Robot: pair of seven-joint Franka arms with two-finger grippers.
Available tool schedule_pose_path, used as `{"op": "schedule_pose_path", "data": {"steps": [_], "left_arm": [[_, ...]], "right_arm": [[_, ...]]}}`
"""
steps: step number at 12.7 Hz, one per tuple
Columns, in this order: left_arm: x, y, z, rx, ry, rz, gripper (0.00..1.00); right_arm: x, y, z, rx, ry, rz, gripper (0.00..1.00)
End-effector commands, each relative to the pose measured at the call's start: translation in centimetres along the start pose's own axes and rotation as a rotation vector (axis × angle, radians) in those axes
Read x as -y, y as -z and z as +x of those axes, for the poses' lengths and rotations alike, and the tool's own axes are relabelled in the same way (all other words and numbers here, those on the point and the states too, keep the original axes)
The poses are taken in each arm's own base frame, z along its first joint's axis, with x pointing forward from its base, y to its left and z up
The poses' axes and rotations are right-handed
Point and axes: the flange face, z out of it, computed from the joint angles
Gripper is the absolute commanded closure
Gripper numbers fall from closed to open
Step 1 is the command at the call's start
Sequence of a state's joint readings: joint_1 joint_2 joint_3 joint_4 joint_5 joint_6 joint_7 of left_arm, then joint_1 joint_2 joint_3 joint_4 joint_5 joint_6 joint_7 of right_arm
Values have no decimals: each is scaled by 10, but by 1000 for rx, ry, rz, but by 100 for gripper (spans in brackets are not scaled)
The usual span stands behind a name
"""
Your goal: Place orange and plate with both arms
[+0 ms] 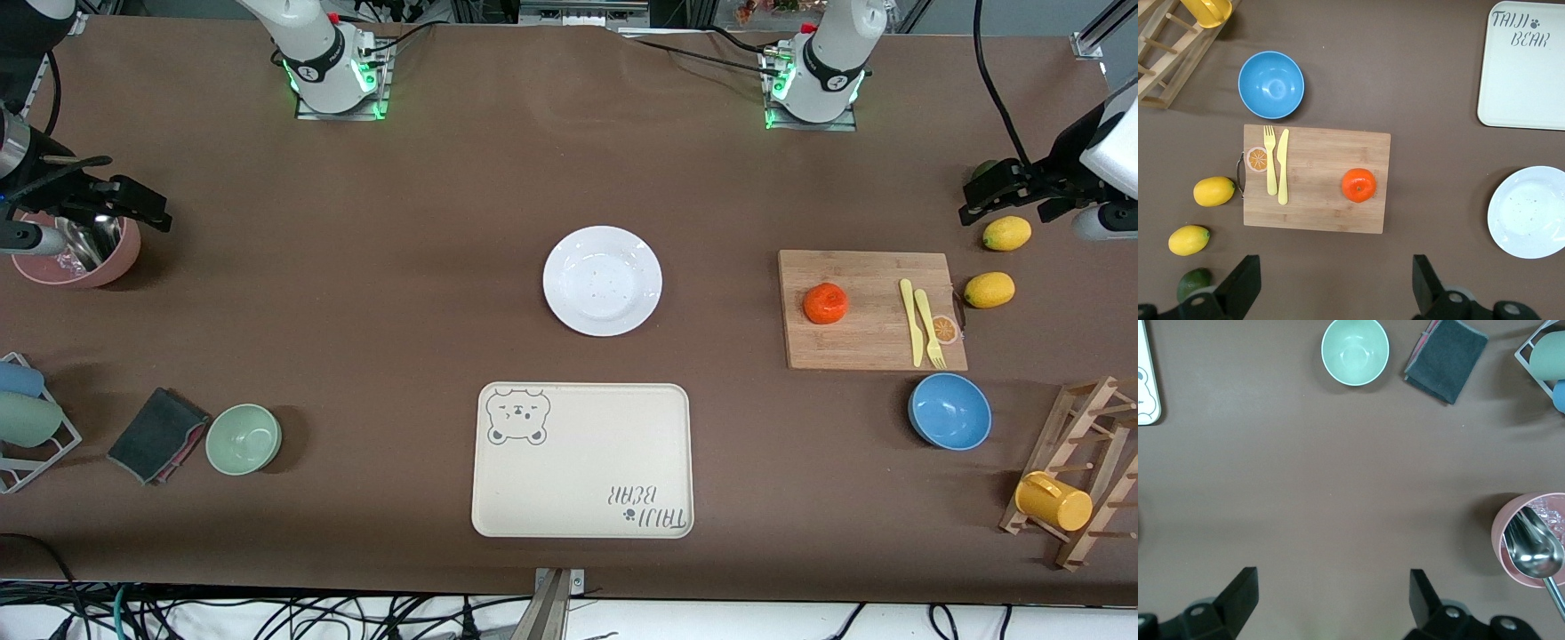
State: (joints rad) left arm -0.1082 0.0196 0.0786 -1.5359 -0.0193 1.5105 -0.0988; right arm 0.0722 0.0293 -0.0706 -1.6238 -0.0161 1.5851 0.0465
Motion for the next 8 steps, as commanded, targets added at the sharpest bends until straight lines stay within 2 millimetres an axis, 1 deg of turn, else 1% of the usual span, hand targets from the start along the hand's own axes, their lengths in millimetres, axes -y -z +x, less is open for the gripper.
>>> {"op": "schedule_pose_path", "data": {"steps": [1, 2, 8], "left_arm": [[-4, 4, 1, 3, -14, 23, 0], [-8, 5, 1, 2, -16, 23, 0], [-10, 3, -1, 7, -15, 15, 0]], "right_arm": [[2, 3, -3, 5, -10, 13, 0], [2, 3, -3, 5, -10, 13, 0], [2, 3, -3, 5, -10, 13, 0]]}}
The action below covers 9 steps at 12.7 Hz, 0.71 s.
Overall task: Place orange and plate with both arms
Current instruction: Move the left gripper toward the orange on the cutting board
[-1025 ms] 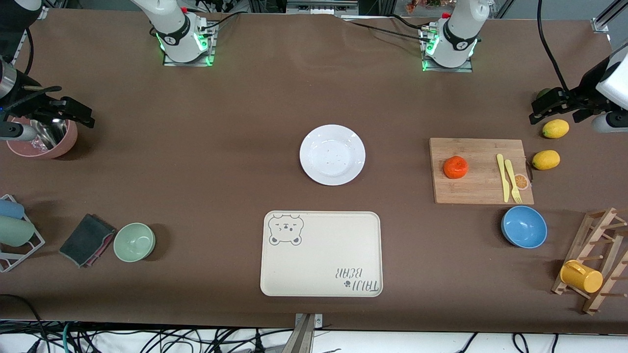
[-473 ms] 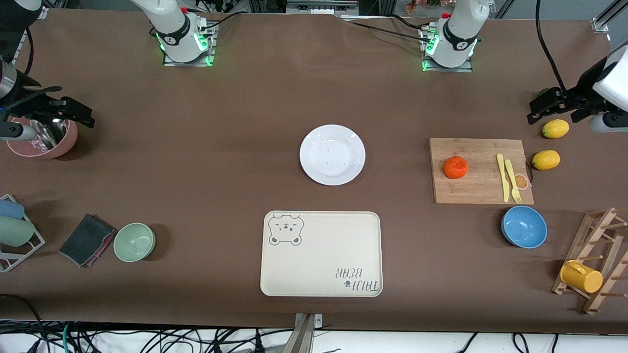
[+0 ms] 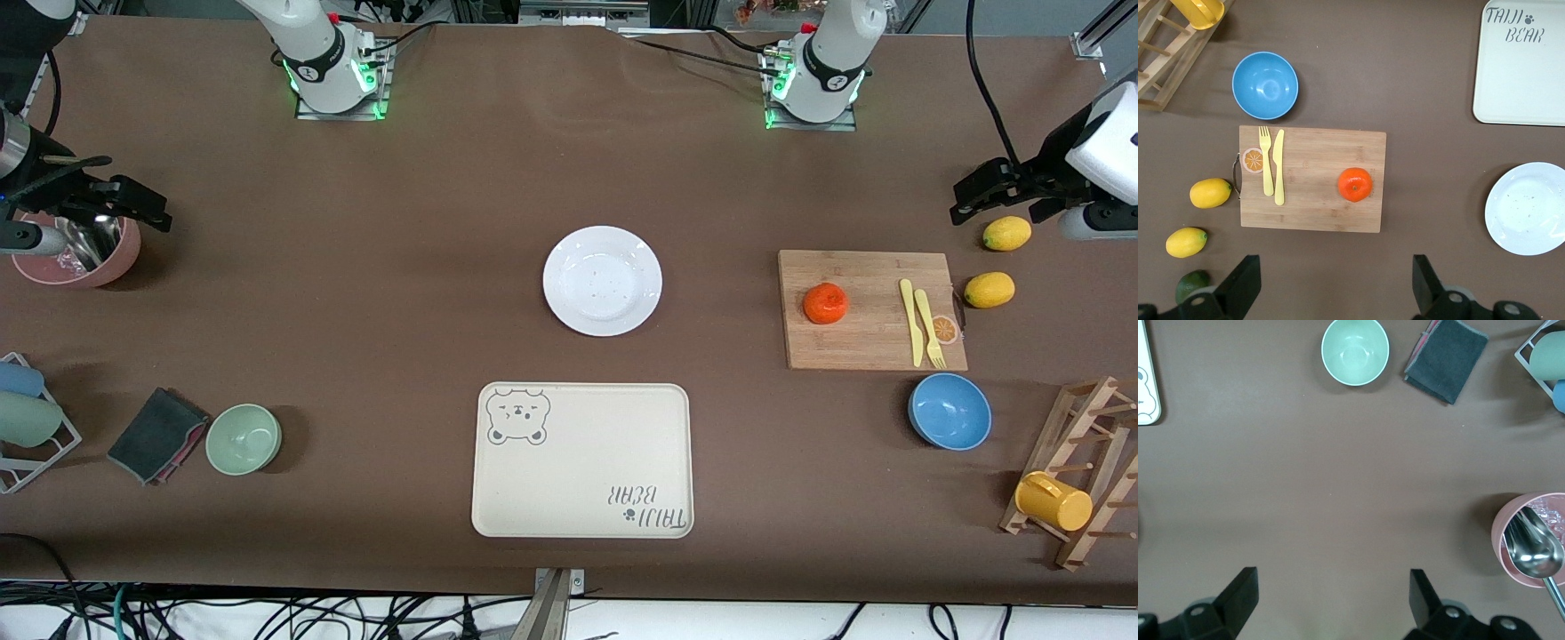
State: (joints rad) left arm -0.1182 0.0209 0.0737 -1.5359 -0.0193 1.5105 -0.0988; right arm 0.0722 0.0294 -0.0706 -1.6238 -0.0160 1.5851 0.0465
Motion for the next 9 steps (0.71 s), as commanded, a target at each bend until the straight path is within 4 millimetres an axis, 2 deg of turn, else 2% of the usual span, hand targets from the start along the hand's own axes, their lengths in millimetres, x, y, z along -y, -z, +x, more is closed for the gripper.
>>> {"op": "schedule_pose_path", "data": {"steps": [1, 2, 5, 9], "left_arm": [[-12, 5, -3, 5, -20, 14, 0], [-20, 5, -5, 4, -35, 20, 0], [-13, 3, -4, 7, -22, 20, 0], [-15, -1, -2, 16, -27, 23, 0]], "right_arm": [[2, 3, -3, 5, -11, 13, 0], [2, 3, -3, 5, -11, 13, 0], [2, 3, -3, 5, -11, 13, 0], [2, 3, -3, 5, -11, 13, 0]]}}
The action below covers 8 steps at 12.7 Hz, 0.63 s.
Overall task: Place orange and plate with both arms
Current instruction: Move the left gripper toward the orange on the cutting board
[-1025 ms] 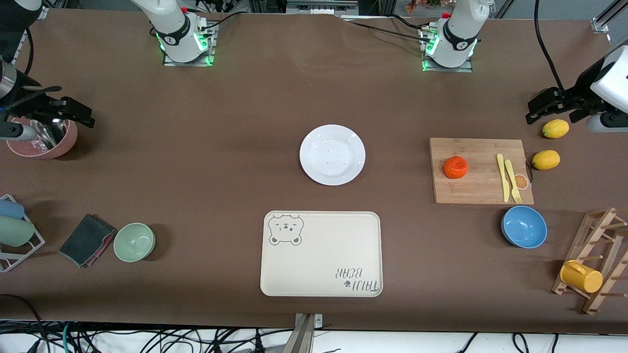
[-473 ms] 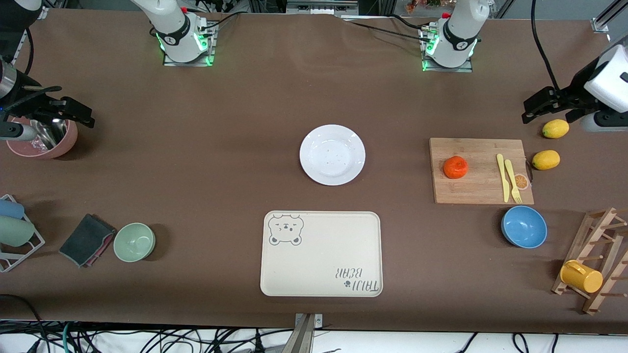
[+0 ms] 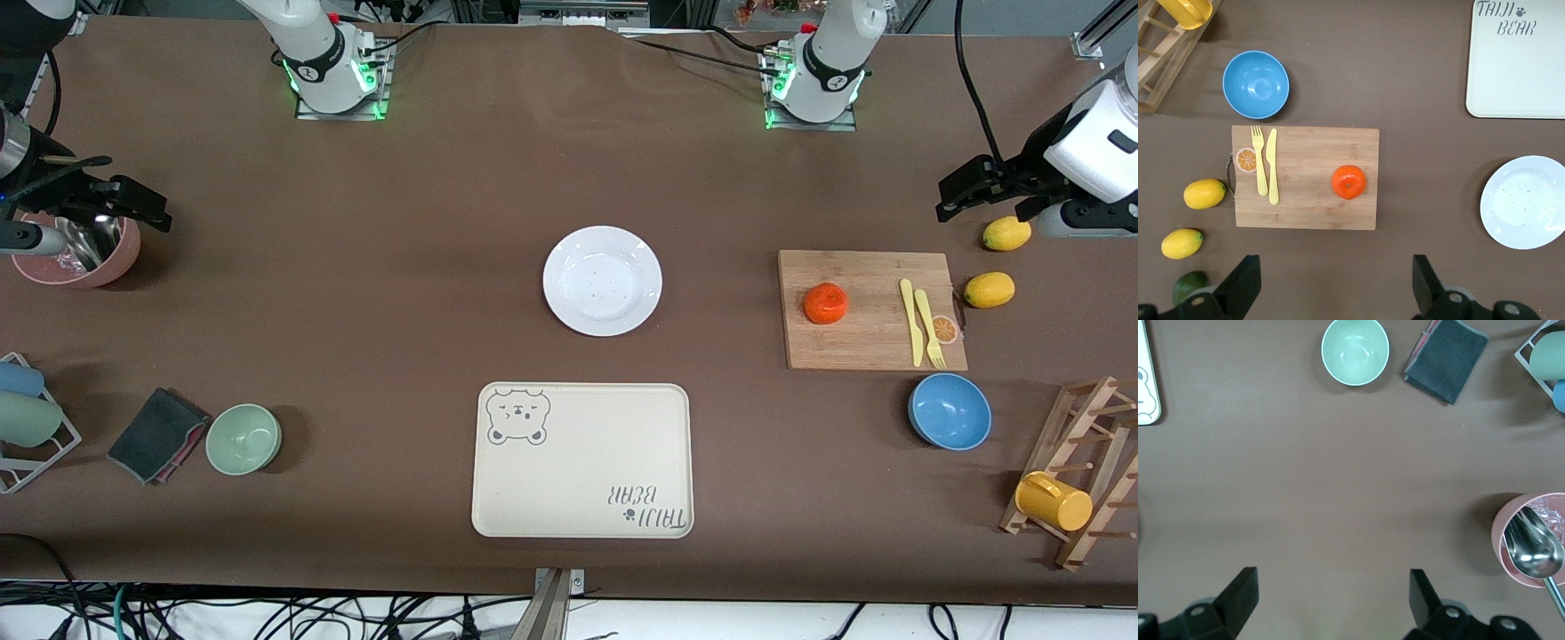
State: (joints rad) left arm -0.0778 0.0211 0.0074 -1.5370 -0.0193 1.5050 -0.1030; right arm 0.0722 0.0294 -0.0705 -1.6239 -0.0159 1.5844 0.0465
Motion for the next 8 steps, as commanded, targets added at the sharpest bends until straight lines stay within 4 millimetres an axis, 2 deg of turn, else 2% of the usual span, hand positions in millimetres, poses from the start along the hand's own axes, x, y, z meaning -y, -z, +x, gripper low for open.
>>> {"op": "schedule_pose_path", "data": {"steps": [1, 4, 8], "left_arm": [[1, -2, 1, 14, -3, 24, 0], [1, -4, 2, 15, -5, 25, 0], [2, -31, 3, 70, -11, 31, 0]], "right_arm": [[2, 3, -3, 4, -11, 13, 0], [2, 3, -3, 4, -11, 13, 0], [2, 3, -3, 5, -9, 13, 0]]}}
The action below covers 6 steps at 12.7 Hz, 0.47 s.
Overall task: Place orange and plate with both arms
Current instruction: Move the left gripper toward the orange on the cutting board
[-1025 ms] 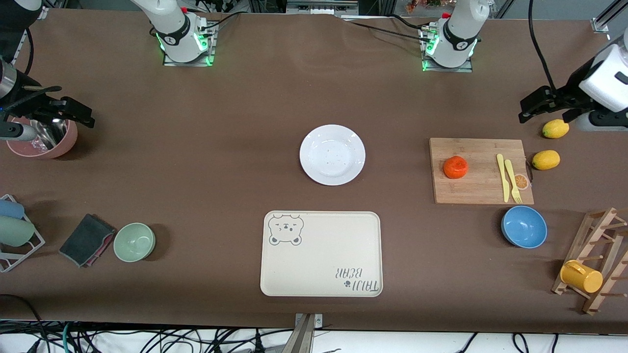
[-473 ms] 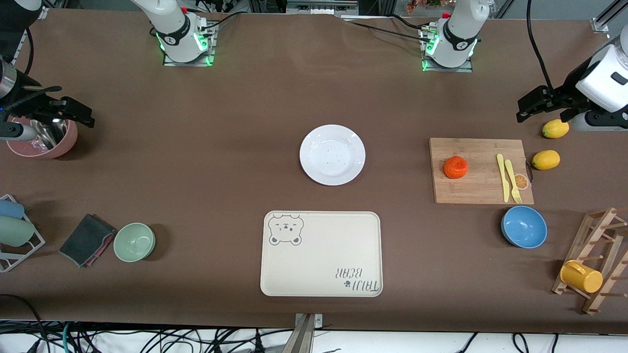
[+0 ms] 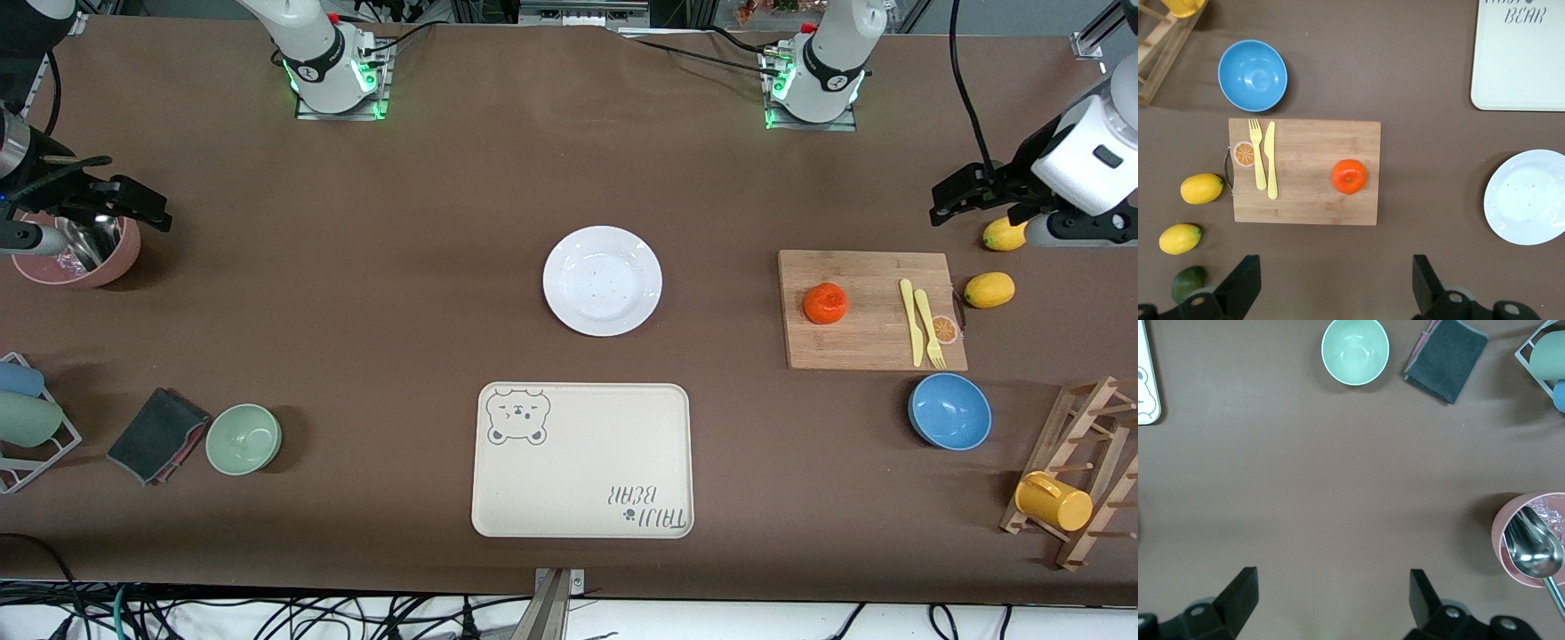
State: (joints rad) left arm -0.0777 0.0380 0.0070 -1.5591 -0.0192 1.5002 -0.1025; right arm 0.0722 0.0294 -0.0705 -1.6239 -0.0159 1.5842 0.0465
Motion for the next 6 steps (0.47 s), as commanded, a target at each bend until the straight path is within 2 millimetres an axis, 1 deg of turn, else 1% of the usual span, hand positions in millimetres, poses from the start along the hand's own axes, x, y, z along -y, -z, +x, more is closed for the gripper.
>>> {"op": "schedule_pose_path", "data": {"steps": [1, 4, 6], "left_arm": [[3, -17, -3, 40, -11, 27, 0], [5, -20, 1, 25, -9, 25, 0], [10, -32, -1, 33, 2, 25, 0]], "right_arm": [[2, 3, -3, 4, -9, 13, 0], [2, 3, -3, 4, -9, 13, 0], [2, 3, -3, 4, -9, 13, 0]]}}
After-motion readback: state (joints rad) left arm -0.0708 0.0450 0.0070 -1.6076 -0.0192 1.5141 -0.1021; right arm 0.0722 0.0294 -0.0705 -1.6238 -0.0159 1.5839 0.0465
